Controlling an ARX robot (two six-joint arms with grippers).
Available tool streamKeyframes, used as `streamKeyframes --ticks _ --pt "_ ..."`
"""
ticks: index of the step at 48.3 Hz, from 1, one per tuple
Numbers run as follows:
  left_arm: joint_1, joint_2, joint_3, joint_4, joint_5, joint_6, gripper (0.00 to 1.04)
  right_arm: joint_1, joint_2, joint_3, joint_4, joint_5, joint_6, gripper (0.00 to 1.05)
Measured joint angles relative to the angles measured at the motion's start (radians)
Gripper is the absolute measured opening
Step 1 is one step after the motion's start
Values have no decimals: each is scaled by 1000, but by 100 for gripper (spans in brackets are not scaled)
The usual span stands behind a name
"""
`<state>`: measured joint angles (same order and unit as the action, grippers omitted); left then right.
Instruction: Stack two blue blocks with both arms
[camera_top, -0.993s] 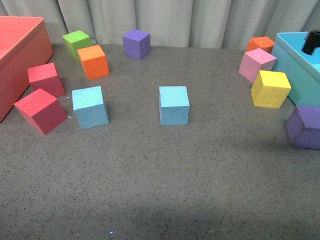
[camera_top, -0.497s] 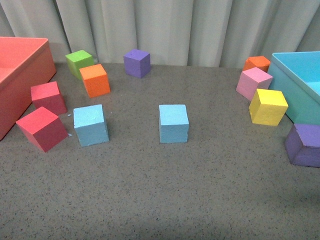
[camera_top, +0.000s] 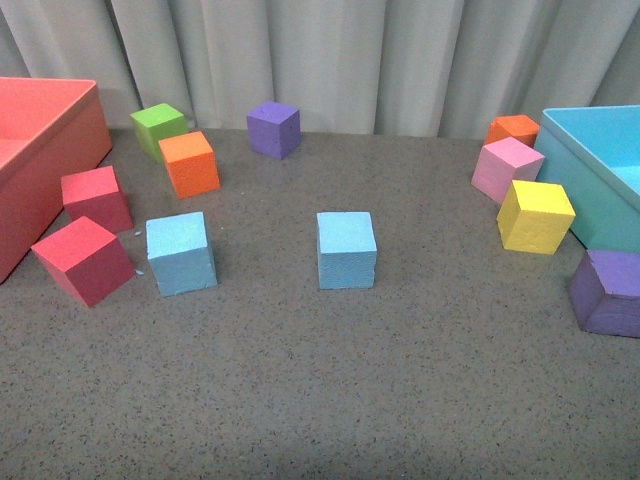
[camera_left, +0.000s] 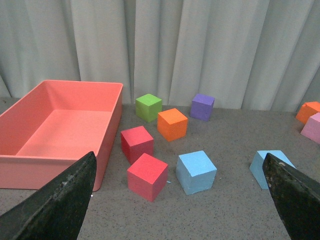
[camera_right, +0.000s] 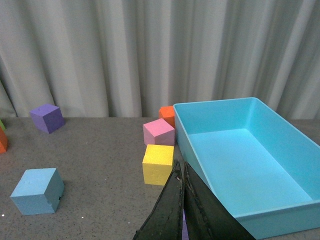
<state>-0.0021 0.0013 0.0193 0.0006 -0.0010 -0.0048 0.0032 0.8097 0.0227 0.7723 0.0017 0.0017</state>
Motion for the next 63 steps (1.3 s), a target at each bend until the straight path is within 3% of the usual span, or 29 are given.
streamKeyframes --ticks 22,59,63 --pt "0 0 0 0 0 0 98 -1 -385 -20 -348 0 0 1" --pt "0 0 0 0 0 0 98 -1 -637 -20 -597 0 0 1" --pt "0 0 0 0 -1 0 98 -1 -762 -19 -756 -3 0 1"
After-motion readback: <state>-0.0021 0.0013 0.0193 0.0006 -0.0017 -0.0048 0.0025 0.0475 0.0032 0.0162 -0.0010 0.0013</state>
